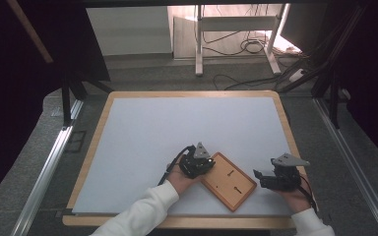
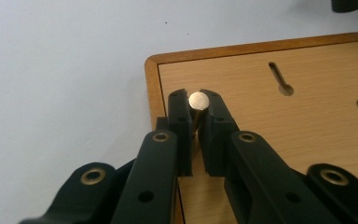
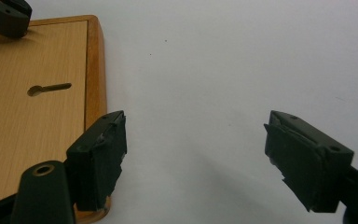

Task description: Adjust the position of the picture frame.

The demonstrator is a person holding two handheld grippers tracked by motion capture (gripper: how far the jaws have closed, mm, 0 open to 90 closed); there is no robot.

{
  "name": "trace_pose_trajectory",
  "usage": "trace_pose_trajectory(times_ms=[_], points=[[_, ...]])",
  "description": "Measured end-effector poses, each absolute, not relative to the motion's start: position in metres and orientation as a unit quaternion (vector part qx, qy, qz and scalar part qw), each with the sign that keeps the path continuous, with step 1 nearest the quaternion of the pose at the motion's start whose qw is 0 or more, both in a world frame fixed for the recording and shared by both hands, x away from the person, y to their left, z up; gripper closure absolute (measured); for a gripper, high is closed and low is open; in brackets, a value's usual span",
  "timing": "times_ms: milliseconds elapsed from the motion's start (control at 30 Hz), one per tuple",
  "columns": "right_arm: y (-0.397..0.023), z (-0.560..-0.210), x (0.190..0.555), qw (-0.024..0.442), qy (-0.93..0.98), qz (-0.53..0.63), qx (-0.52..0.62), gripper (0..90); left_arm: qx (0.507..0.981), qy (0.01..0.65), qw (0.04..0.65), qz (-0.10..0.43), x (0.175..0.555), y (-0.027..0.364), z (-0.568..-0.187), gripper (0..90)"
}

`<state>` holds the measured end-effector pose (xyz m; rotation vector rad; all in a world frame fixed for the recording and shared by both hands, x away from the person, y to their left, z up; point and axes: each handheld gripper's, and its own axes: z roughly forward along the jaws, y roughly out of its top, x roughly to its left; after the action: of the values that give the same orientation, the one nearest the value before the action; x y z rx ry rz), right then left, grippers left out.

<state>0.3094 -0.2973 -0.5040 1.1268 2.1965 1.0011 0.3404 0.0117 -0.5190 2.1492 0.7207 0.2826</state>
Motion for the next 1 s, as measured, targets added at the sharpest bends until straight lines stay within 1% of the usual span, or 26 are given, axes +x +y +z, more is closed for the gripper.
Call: trace_pose_trajectory(times_ms=[100, 233, 467, 733, 1000], points=[[-0.298, -0.504, 0.31, 0.237, 0.8, 0.366, 0.412, 21.1, 0.855, 0.286, 0.419, 0.103, 0.34, 0.015, -0.518, 84.7], [-0.299, -0.503, 0.31, 0.238, 0.798, 0.368, 0.415, 21.1, 0.855, 0.285, 0.42, 0.105, 0.338, 0.021, -0.515, 84.6], [-0.301, -0.502, 0.31, 0.244, 0.792, 0.371, 0.419, 21.2, 0.854, 0.299, 0.413, 0.1, 0.34, 0.044, -0.508, 84.5], [-0.299, -0.503, 0.31, 0.242, 0.793, 0.369, 0.419, 21.2, 0.842, 0.32, 0.424, 0.093, 0.344, 0.073, -0.499, 84.8], [-0.299, -0.503, 0.31, 0.241, 0.794, 0.369, 0.419, 21.3, 0.836, 0.331, 0.427, 0.095, 0.349, 0.097, -0.502, 84.5]])
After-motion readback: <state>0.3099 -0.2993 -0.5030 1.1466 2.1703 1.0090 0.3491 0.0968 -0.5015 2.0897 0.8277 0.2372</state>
